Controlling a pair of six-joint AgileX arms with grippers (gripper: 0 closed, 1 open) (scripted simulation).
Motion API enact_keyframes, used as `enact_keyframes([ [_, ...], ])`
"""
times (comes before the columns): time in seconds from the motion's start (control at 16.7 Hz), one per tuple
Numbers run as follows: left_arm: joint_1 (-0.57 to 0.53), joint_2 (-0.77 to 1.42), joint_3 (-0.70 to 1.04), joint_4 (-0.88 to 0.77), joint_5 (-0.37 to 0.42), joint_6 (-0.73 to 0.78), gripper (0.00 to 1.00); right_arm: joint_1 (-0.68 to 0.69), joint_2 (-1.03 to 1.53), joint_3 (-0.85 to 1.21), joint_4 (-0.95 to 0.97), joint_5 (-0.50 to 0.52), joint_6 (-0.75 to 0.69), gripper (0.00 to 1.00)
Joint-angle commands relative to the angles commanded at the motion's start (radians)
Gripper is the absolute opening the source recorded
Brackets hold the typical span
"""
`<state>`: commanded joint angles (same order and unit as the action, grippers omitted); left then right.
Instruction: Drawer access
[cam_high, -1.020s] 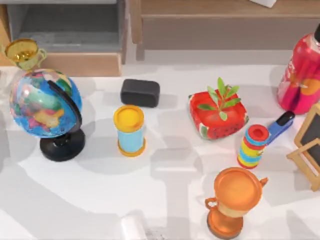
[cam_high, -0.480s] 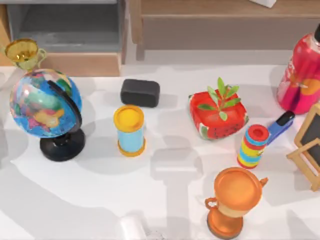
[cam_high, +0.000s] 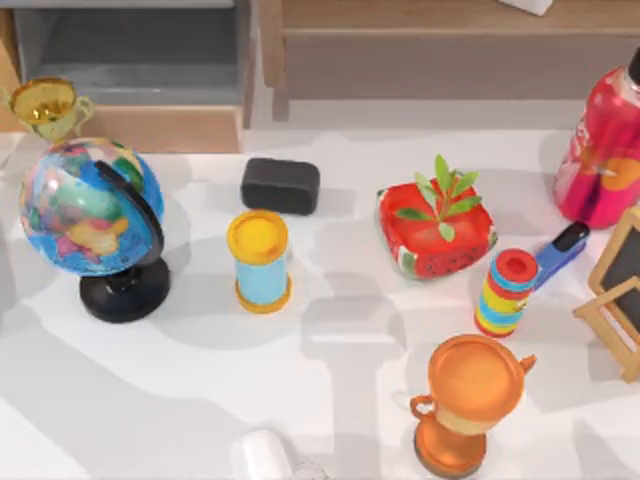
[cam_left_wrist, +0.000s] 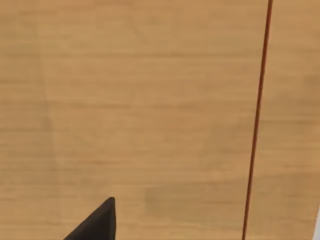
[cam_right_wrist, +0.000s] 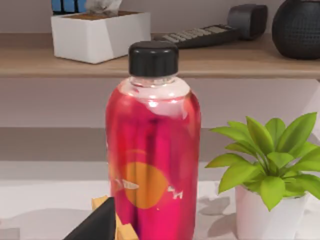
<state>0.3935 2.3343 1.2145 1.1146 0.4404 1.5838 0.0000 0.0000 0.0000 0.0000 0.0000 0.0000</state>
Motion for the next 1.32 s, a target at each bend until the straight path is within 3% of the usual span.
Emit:
enact_keyframes([
  [0.06, 0.0, 0.0, 0.0, 0.0, 0.0, 0.0, 1.0, 0.0, 0.0, 0.0, 0.0, 0.0, 0.0, 1.0],
  [0.84, 0.0, 0.0, 0.0, 0.0, 0.0, 0.0, 0.02, 0.0, 0.0, 0.0, 0.0, 0.0, 0.0, 1.0],
  [1.32, 0.0, 0.0, 0.0, 0.0, 0.0, 0.0, 0.0, 0.0, 0.0, 0.0, 0.0, 0.0, 0.0, 1.0],
])
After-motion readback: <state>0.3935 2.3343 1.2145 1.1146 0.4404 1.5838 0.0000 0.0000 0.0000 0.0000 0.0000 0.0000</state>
